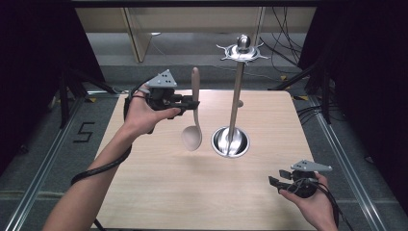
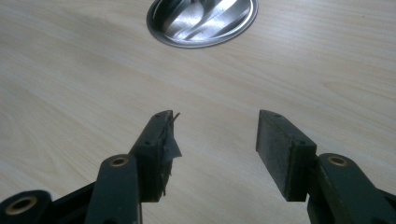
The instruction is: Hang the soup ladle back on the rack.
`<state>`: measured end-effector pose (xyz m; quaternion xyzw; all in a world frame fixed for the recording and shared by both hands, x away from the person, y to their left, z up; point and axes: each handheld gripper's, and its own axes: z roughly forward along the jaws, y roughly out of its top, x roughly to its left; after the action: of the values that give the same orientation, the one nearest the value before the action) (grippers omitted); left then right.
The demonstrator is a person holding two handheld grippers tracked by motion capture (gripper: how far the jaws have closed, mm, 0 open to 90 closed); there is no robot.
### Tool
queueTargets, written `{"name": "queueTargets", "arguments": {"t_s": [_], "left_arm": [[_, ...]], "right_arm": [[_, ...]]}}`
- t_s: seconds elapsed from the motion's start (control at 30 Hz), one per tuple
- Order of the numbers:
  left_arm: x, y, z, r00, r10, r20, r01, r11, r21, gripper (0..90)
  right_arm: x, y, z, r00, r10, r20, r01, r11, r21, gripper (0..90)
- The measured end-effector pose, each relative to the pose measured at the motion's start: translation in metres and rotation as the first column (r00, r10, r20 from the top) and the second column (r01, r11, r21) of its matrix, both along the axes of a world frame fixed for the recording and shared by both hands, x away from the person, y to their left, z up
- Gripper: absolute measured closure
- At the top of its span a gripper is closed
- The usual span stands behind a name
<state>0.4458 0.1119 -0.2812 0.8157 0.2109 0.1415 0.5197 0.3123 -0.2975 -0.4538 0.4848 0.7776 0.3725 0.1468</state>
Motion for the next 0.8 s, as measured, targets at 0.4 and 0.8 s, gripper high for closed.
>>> {"name": "queueTargets", "arguments": {"t_s": [0.4,0.8], "left_arm": [[0.0032,-0.0018,0.001,1.0,-0.005,-0.001,0.005,1.0,0.006,73.7],[0.0077,-0.0059,0.0049,0.9999,-0.01,0.006,0.01,0.9998,0.015,73.7]], "right_arm": [[0.0007,0.0002,-0.0006,1.0,-0.008,-0.002,0.008,1.0,0.017,46.8],[0.0013,0.0,-0.0011,0.9999,-0.015,0.004,0.015,1.0,0.007,46.7]]}}
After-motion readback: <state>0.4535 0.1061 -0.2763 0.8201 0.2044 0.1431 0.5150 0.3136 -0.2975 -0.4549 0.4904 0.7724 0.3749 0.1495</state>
